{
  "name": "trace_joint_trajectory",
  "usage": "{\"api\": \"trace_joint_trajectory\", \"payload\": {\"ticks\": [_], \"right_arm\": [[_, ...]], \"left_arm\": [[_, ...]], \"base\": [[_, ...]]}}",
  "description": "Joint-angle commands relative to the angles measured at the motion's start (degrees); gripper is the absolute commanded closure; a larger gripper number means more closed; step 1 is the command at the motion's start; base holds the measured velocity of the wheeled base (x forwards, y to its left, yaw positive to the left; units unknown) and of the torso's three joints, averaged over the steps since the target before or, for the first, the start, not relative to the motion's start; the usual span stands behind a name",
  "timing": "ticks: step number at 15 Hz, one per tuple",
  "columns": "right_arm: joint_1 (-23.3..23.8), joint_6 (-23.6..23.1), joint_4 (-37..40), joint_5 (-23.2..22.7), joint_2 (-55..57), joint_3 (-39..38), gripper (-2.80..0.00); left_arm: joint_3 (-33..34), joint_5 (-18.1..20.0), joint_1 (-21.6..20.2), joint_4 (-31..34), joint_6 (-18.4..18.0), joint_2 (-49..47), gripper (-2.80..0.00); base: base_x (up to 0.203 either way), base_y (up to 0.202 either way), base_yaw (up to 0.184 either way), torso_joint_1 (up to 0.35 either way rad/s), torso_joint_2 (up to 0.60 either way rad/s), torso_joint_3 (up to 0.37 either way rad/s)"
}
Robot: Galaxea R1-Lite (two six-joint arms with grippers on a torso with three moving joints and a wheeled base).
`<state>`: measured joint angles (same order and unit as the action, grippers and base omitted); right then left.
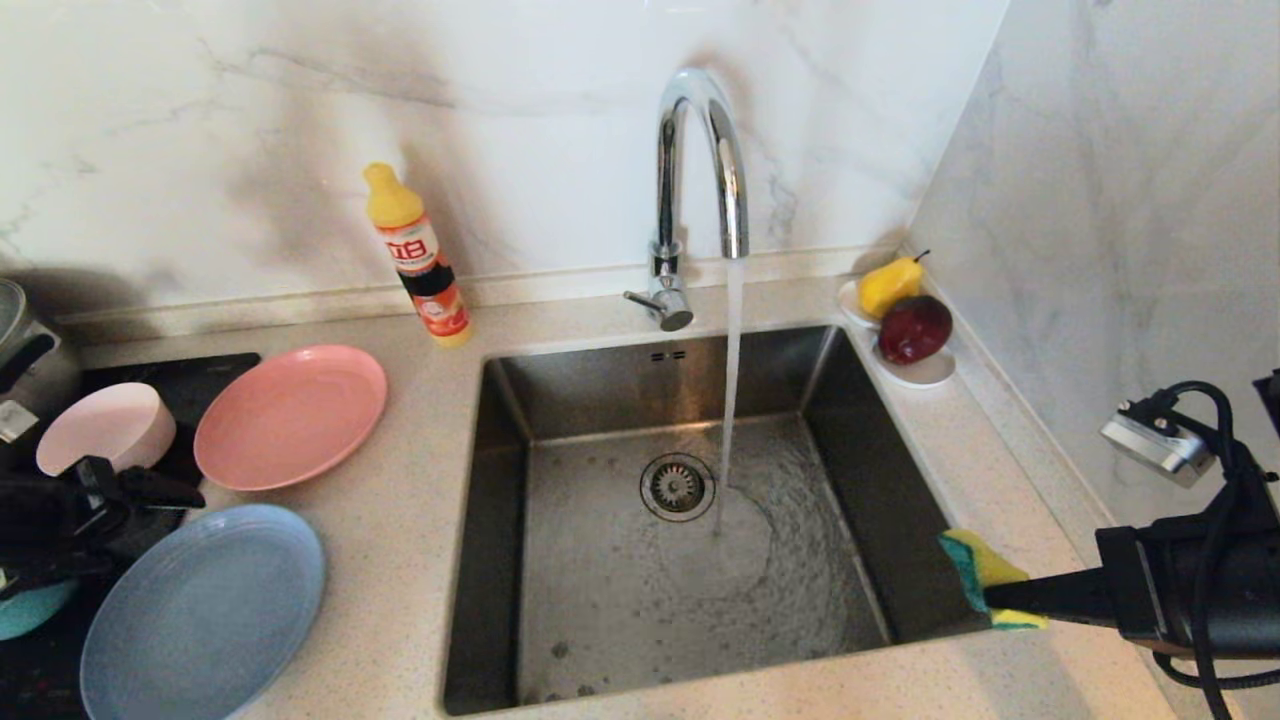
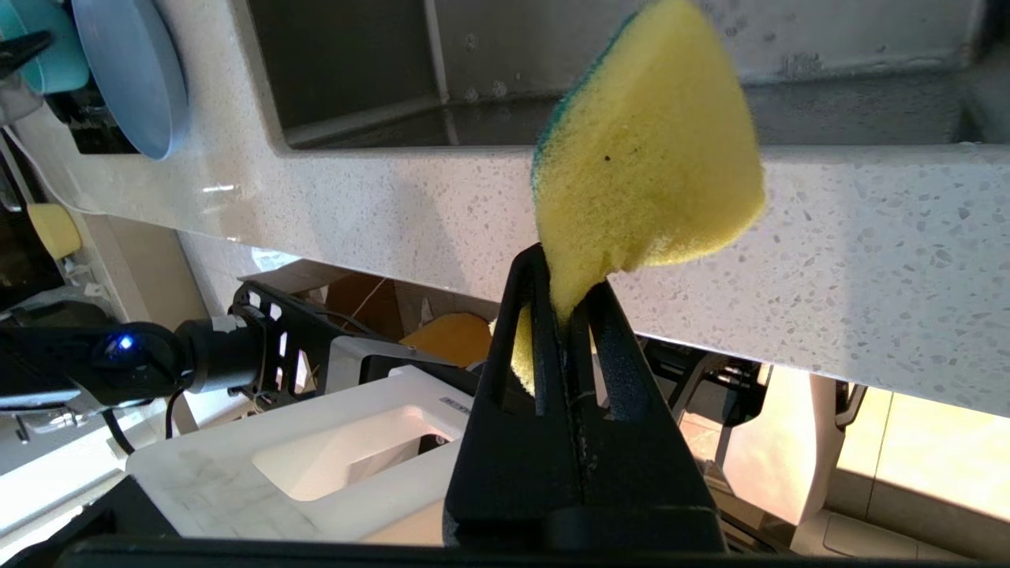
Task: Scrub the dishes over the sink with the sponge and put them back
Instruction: Wash the plate
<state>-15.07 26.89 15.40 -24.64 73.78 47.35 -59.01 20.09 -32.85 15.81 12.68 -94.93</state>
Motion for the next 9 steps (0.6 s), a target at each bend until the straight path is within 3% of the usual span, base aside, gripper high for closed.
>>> {"api": "trace_joint_trajectory", "payload": {"ticks": [1, 4, 9], "right_arm": [[0.13, 0.09, 0.07, -0.15, -0.12, -0.05, 0.0], [0.13, 0.09, 0.07, -0.15, 0.33, 0.02, 0.0], [0.22, 0.09, -0.02, -0.15, 0.49, 0.02, 0.0]], "left_arm": [[-1.99, -3.12, -0.12, 0.51, -0.7, -0.74, -2.8], [-1.51, -5.66, -1.01, 0.23, -3.73, -4.29, -2.8], [2.35, -4.76, -0.9, -3.01, -3.71, -5.88, -2.8]], "base": [[0.0, 0.0, 0.0, 0.0, 0.0, 0.0], [0.0, 0.0, 0.0, 0.0, 0.0, 0.0], [0.0, 0.0, 0.0, 0.0, 0.0, 0.0]]}}
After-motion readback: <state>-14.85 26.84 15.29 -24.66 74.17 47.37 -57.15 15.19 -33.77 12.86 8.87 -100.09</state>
